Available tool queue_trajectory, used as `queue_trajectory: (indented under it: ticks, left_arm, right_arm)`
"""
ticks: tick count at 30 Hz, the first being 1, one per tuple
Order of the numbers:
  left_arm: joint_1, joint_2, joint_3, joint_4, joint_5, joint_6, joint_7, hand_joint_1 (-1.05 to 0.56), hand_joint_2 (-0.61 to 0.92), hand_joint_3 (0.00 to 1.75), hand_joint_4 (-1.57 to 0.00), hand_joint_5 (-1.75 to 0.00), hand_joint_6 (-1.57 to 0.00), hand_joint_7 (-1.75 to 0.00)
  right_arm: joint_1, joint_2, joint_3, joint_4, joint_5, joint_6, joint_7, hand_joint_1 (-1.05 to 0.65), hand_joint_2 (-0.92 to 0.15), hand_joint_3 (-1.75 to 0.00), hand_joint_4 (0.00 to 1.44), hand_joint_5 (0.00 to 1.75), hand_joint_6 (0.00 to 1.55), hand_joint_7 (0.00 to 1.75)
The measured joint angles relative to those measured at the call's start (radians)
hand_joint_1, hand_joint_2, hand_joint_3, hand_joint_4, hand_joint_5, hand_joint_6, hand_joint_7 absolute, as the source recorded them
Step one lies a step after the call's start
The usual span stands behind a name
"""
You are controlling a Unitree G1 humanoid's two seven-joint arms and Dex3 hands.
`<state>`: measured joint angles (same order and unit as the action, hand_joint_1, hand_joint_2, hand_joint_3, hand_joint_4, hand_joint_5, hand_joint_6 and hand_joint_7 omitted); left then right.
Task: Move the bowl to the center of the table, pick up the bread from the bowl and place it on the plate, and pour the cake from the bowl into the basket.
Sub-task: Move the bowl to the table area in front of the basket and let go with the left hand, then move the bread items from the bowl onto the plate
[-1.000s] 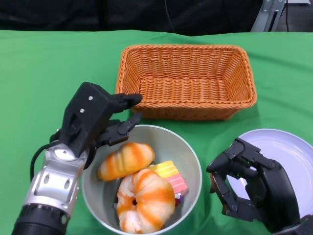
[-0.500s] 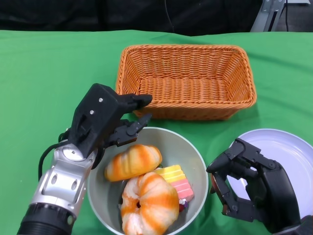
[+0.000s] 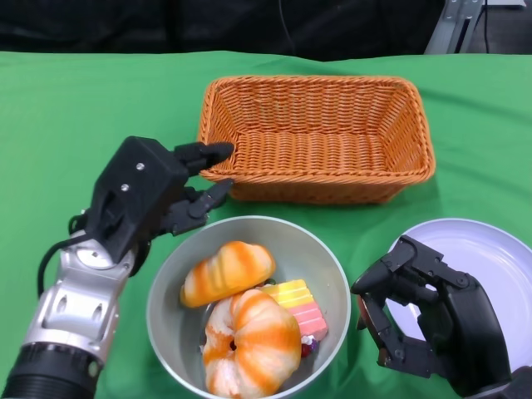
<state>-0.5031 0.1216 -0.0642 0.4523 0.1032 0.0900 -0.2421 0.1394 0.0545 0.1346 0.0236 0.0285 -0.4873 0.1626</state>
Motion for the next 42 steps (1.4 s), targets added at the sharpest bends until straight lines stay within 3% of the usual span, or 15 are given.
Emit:
queue_trajectory:
  ticks: [7,15,28,39,41,42]
  left_arm:
    - [0.007,0.027,0.025,-0.056,-0.025,-0.013,0.0,-0.58,0.92,0.5,-0.72,-0.04,-0.47,-0.01]
    - [0.057,0.065,0.055,-0.117,-0.082,-0.057,-0.038,-0.46,0.92,0.37,-0.77,-0.05,-0.55,-0.04]
    - [0.177,0.098,0.146,-0.04,-0.208,-0.385,-0.155,-0.33,0.92,0.18,-0.9,-0.13,-0.74,-0.09]
    - [0.218,0.061,0.226,0.122,-0.249,-0.691,-0.136,-0.14,0.92,0.14,-1.04,-0.26,-0.97,-0.16]
    - [0.217,0.05,0.235,0.155,-0.266,-0.729,-0.135,-0.09,0.92,0.22,-0.88,-0.68,-1.01,-0.2]
    - [0.217,0.043,0.24,0.169,-0.273,-0.746,-0.135,-0.08,0.92,0.23,-0.84,-0.78,-1.01,-0.2]
  right_arm:
    - [0.001,0.004,0.001,0.0,0.001,0.001,0.0,-0.15,-0.53,-0.99,0.68,1.64,0.62,1.33]
    - [0.005,0.004,0.002,-0.002,0.001,0.002,0.0,-0.15,-0.54,-0.97,0.67,1.65,0.62,1.33]
    - [0.005,-0.003,-0.002,-0.003,0.005,0.004,0.012,-0.17,-0.54,-0.97,0.67,1.64,0.62,1.34]
    - [0.007,-0.003,-0.002,-0.003,0.007,0.004,0.015,-0.14,-0.53,-0.97,0.68,1.63,0.63,1.32]
    - [0.008,-0.003,-0.003,-0.002,0.009,0.004,0.016,-0.14,-0.53,-0.98,0.67,1.64,0.63,1.32]
    - [0.008,-0.003,-0.003,-0.003,0.012,0.004,0.017,-0.14,-0.53,-0.98,0.67,1.64,0.63,1.31]
